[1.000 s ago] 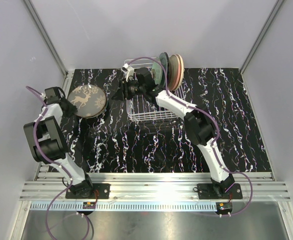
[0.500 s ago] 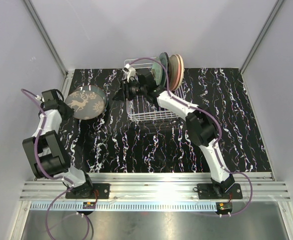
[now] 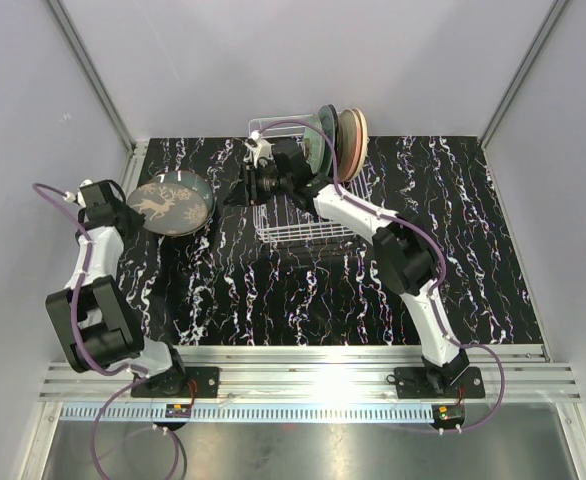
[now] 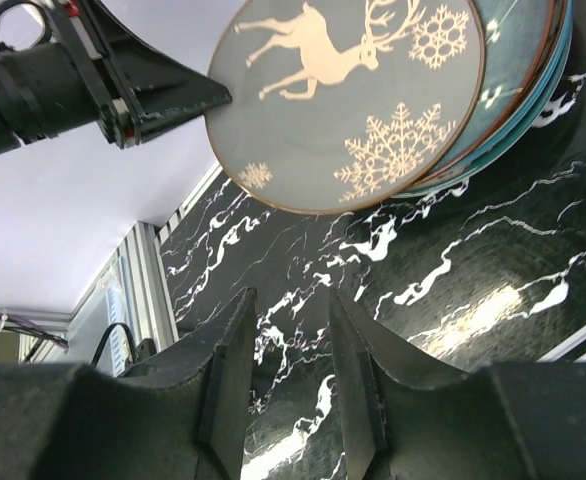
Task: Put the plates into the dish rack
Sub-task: Grab a plate with the left arm
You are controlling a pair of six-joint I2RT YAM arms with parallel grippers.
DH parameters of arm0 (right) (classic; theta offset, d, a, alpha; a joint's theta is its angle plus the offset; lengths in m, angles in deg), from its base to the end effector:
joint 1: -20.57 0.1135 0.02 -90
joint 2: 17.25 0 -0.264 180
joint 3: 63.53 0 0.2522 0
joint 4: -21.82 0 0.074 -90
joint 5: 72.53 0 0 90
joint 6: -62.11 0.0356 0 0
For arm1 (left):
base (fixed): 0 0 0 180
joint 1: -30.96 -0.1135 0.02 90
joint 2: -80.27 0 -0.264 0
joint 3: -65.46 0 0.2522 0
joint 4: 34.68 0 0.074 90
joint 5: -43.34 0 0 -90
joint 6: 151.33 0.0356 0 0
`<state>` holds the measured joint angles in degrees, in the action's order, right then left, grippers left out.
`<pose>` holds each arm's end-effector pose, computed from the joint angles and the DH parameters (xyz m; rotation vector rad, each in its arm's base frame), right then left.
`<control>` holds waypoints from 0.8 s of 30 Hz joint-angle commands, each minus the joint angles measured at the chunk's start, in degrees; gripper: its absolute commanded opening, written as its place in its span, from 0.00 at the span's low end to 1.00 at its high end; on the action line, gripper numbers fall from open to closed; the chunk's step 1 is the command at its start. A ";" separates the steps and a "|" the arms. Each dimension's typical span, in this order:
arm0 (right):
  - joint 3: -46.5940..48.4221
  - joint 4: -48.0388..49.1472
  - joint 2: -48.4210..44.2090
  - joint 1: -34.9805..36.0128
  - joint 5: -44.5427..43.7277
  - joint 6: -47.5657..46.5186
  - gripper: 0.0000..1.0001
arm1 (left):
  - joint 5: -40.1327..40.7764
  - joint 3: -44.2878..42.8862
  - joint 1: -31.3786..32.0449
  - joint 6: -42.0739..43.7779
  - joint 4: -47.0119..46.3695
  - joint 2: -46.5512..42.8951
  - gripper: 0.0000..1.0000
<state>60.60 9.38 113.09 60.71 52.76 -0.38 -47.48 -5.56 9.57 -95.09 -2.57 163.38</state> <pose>0.3990 0.3634 0.2545 -0.6841 1.9667 1.3477 0.2921 0.1139 0.2464 -1.0794 2.0823 -0.1234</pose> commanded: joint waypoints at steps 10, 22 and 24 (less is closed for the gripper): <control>-1.47 0.61 -6.86 2.57 -3.03 6.06 0.45 | 1.08 4.52 -0.23 -9.74 -17.64 -7.26 0.00; -5.34 1.75 -7.56 2.57 -7.60 13.18 0.47 | -5.42 6.98 -1.55 -17.74 -22.83 -7.61 0.00; -5.69 2.63 -7.39 2.57 -8.56 15.54 0.48 | -6.91 7.51 -2.43 -18.53 -23.53 -7.96 0.00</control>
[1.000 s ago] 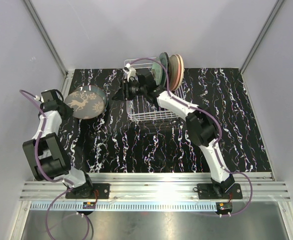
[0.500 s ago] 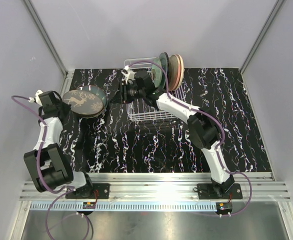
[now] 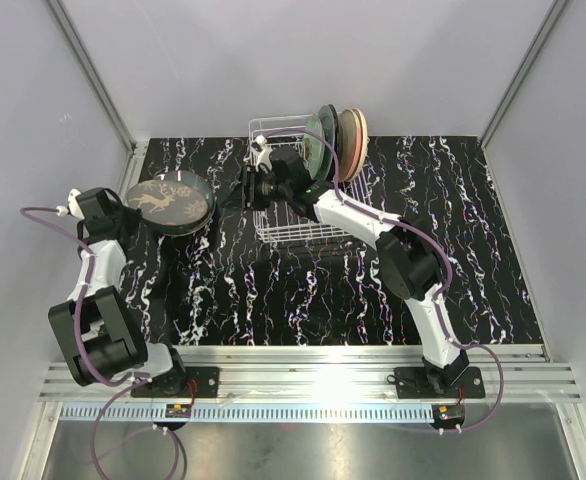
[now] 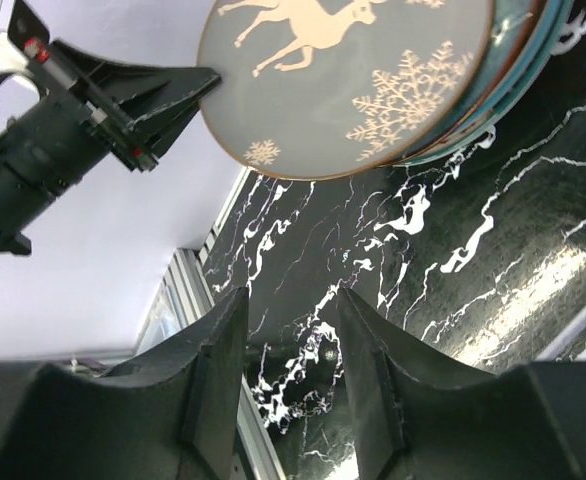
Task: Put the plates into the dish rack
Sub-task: Pass the plate from the left arm to the right
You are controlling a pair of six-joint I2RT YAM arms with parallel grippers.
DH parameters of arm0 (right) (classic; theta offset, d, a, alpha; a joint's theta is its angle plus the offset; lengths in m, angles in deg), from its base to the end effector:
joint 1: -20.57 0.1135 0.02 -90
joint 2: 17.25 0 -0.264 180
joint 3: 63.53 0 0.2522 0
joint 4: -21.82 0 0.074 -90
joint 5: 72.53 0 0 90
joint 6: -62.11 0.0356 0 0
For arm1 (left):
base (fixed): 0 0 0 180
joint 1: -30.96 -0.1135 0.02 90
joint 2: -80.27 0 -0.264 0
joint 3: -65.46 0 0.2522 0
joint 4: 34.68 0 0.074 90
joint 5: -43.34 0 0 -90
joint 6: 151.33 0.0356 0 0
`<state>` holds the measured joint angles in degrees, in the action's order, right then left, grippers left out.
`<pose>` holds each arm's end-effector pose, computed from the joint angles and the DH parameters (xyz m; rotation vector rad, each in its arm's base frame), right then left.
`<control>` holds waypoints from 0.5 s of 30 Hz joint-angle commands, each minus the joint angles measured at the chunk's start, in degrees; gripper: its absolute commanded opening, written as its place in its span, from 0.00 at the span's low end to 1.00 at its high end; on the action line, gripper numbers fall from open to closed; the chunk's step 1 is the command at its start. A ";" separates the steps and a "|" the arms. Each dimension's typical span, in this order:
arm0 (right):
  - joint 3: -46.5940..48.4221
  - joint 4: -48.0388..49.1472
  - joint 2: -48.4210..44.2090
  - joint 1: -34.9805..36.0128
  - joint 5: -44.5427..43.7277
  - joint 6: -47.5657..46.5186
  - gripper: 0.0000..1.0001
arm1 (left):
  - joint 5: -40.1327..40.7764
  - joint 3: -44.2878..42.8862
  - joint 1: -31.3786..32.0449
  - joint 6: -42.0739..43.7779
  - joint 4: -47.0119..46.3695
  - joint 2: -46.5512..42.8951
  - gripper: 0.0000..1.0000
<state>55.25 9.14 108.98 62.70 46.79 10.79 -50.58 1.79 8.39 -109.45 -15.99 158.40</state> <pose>0.3775 0.3649 0.2576 -0.4507 2.1060 1.3813 0.2794 0.1135 0.2490 -1.2203 1.7900 -0.3315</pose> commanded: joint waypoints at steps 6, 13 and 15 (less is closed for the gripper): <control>1.68 2.17 -1.61 0.59 -4.36 8.34 0.49 | -7.40 1.48 -3.18 -8.13 -10.29 -5.09 0.00; 3.62 1.55 -0.03 0.58 -4.98 10.01 0.50 | -10.49 3.42 -3.97 -9.01 -11.43 -7.37 0.00; 3.97 1.82 0.50 0.50 -4.54 10.80 0.50 | -11.02 3.50 -4.06 -8.49 -11.70 -8.34 0.00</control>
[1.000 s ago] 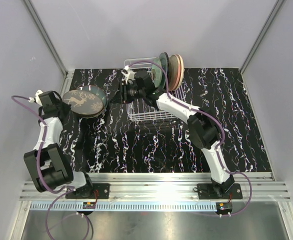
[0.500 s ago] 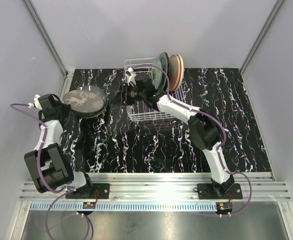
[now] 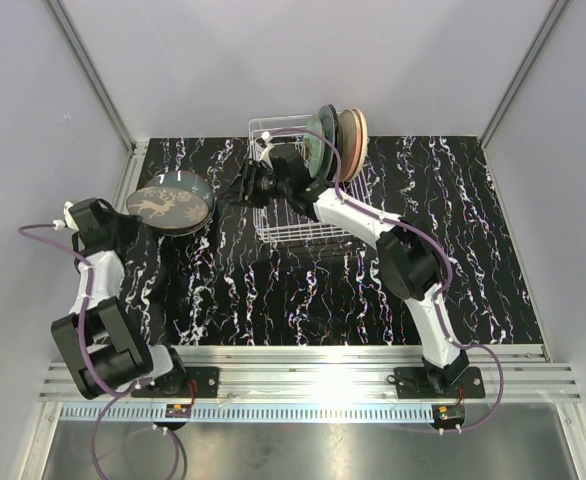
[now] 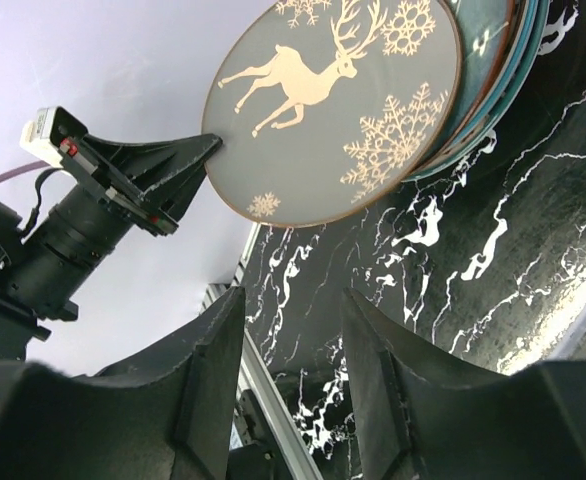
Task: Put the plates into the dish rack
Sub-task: Pass the plate from the left arm to the right
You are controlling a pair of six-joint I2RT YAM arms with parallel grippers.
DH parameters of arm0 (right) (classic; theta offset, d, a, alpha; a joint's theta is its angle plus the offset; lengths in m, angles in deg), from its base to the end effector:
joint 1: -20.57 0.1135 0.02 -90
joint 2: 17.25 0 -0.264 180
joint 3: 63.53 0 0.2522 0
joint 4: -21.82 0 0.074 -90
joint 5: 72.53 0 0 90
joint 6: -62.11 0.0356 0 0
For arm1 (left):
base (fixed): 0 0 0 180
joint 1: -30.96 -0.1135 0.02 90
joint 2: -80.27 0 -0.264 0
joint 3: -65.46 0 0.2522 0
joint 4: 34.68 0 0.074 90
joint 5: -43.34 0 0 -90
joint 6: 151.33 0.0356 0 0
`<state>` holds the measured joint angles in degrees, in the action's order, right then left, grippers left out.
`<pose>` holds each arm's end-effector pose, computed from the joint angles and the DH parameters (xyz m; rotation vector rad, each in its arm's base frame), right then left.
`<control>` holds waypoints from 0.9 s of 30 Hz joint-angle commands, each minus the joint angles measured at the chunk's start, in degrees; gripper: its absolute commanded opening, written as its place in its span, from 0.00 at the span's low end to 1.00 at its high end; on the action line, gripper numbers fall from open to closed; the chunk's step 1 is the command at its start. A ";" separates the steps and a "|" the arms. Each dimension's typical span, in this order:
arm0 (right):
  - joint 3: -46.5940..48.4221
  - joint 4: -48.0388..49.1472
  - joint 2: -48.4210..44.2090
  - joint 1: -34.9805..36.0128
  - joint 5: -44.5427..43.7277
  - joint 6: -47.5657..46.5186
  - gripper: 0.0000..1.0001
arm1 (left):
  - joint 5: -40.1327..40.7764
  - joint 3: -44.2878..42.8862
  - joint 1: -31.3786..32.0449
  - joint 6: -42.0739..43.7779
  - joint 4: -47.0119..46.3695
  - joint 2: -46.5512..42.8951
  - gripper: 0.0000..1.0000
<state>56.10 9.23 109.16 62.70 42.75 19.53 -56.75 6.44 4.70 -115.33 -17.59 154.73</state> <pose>0.3809 0.3650 0.2610 -0.2409 2.1540 1.4089 0.2577 0.1202 0.2421 -1.3141 1.7214 -0.4697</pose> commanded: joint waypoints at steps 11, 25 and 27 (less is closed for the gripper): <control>3.83 1.12 0.69 0.59 1.79 3.21 0.51 | -11.07 -0.01 -1.51 -2.60 -9.66 -9.15 0.00; 5.84 -6.17 -0.11 0.59 0.39 4.35 0.59 | -20.76 4.30 -3.80 -11.65 -12.83 -16.79 0.00; 4.53 -5.92 -0.55 0.59 -0.23 5.14 0.61 | -21.55 4.30 -3.89 -12.01 -12.91 -17.68 0.00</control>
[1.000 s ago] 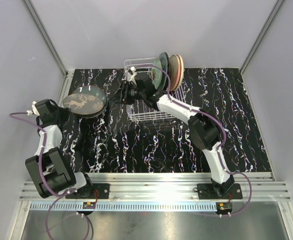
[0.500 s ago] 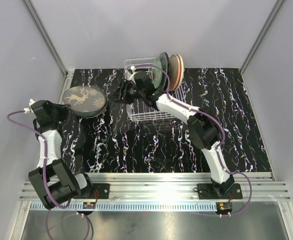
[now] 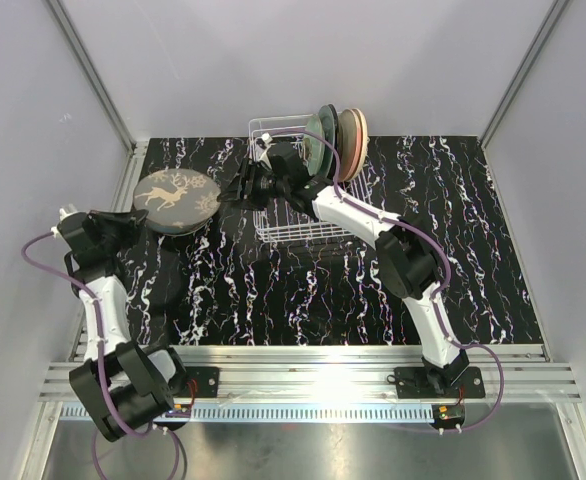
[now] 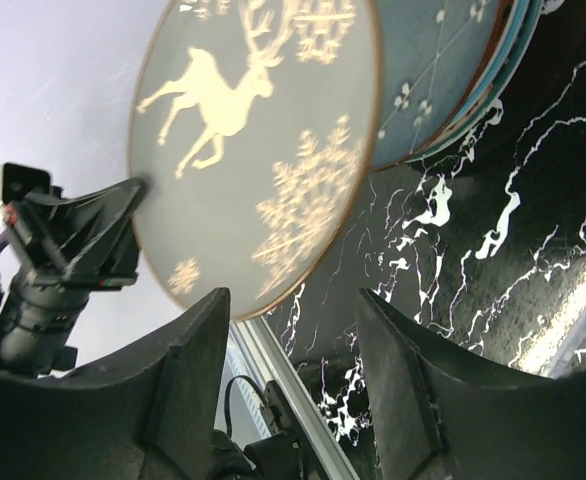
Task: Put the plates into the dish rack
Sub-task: Pass the plate from the left arm to the right
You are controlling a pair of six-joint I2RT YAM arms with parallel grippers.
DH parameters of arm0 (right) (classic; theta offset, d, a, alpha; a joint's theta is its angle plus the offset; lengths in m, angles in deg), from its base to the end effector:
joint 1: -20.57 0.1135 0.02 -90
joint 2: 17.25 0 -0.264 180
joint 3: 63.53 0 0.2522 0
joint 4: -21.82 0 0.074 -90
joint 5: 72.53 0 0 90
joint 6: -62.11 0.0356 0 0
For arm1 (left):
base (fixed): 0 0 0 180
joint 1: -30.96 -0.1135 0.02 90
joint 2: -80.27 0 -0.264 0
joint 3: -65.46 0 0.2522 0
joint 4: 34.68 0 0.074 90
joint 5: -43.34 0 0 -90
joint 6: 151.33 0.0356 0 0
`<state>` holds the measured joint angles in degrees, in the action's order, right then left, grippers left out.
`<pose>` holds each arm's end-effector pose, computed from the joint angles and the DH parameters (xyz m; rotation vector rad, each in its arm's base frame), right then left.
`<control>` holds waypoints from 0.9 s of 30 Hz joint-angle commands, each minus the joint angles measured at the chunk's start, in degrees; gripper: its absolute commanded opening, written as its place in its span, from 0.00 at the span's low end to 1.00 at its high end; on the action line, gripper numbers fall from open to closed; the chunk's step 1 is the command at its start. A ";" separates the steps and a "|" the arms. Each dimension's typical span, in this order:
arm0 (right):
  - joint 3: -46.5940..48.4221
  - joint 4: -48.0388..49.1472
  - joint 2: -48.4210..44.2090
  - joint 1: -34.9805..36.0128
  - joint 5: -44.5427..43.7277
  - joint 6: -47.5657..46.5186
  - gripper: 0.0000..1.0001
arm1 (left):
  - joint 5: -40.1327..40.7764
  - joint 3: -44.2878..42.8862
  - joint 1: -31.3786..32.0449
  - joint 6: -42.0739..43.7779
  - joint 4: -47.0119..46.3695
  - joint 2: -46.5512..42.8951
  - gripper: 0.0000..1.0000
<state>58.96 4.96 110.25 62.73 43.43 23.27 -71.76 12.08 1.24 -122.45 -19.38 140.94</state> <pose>0.3827 0.3675 0.2614 -0.1700 2.2303 1.4365 0.2150 0.1053 0.2708 -1.2086 1.6054 -0.7847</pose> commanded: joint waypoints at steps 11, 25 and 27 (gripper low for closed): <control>1.14 2.65 -0.24 0.56 0.76 6.75 0.62 | -11.19 3.67 -0.43 -9.37 -14.64 -7.58 0.00; -2.03 13.28 0.47 0.56 6.48 16.34 0.49 | -14.36 6.04 0.97 -9.63 -21.84 -6.70 0.00; -2.12 13.38 0.38 0.56 6.21 16.43 0.46 | -14.80 6.13 1.15 -9.19 -22.28 -6.52 0.00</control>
<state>56.75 13.18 110.36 62.57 46.68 37.21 -80.11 19.23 1.38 -128.90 -30.57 135.71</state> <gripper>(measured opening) 0.474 0.019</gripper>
